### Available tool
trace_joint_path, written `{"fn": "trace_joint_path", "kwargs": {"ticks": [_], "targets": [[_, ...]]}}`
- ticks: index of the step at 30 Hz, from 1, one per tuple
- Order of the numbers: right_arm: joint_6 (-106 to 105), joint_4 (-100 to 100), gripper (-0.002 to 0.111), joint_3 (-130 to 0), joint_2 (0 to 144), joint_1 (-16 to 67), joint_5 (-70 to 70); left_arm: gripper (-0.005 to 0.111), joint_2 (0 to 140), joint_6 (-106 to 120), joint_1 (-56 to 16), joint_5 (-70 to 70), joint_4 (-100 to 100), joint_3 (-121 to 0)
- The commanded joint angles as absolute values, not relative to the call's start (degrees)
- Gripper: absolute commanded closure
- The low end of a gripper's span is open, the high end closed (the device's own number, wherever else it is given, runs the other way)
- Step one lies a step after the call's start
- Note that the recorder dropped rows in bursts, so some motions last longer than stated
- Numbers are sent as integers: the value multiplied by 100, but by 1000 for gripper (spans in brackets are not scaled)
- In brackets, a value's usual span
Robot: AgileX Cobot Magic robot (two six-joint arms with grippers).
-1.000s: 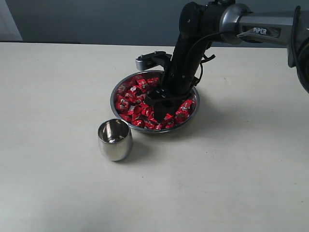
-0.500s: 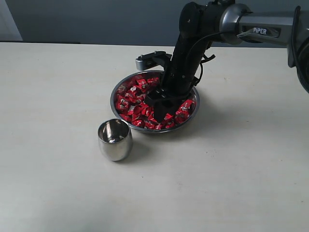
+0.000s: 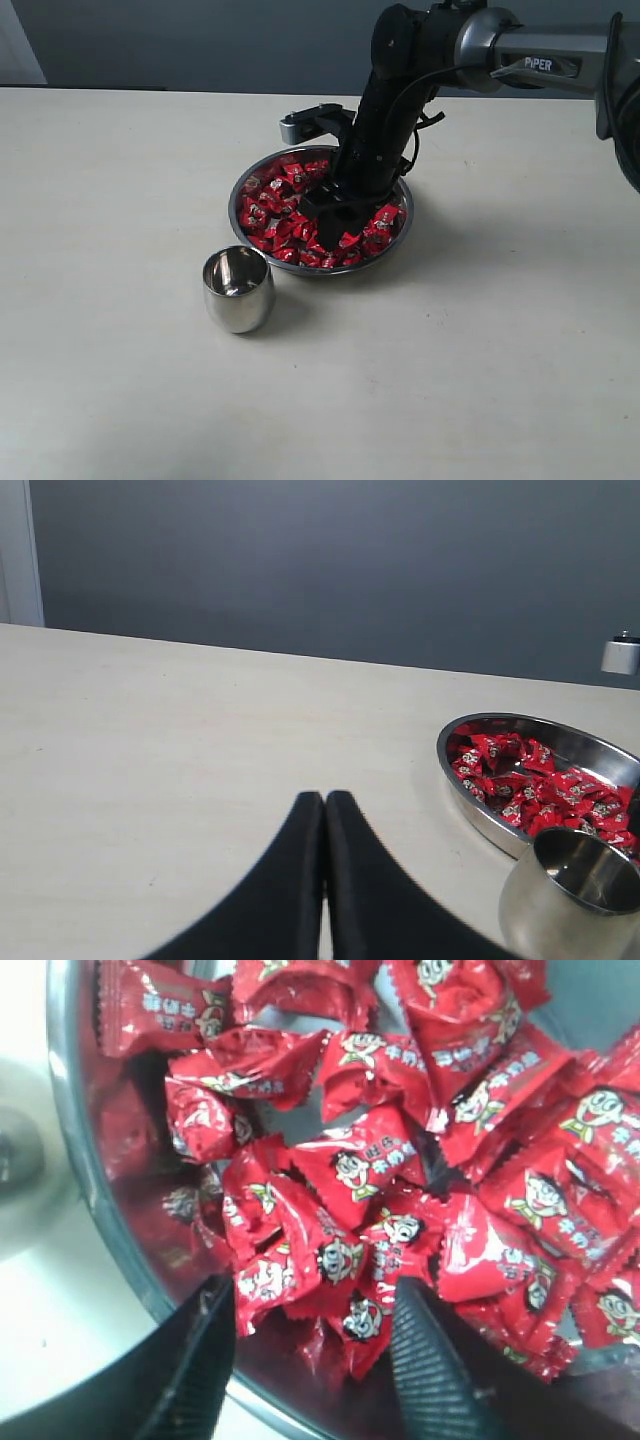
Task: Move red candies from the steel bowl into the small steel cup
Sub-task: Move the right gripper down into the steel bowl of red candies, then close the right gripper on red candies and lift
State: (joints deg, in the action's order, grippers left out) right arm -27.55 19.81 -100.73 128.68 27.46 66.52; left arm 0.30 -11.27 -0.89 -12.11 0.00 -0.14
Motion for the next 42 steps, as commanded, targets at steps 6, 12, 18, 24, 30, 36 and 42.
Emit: {"fn": "trace_joint_path", "kwargs": {"ticks": [6, 12, 18, 24, 30, 36, 42], "targets": [[-2807, 2007, 61, -10080, 12858, 2742, 6659, 106, 0, -1145, -125, -1183, 0, 0], [-2815, 1562, 61, -10080, 12858, 2742, 6098, 106, 0, -1145, -125, -1183, 0, 0], [-2202, 563, 61, -10080, 12858, 2742, 5685, 106, 0, -1145, -125, -1183, 0, 0], [-2042, 671, 61, -10080, 12858, 2742, 5549, 106, 0, -1145, -125, -1183, 0, 0], [-2469, 2044, 61, -10080, 12858, 2742, 4787, 106, 0, -1145, -125, -1183, 0, 0], [-2499, 2259, 61, -10080, 12874, 2742, 4354, 106, 0, -1145, -125, -1183, 0, 0], [-2499, 2286, 61, -10080, 13076, 2742, 4459, 106, 0, -1145, -125, -1183, 0, 0]]}}
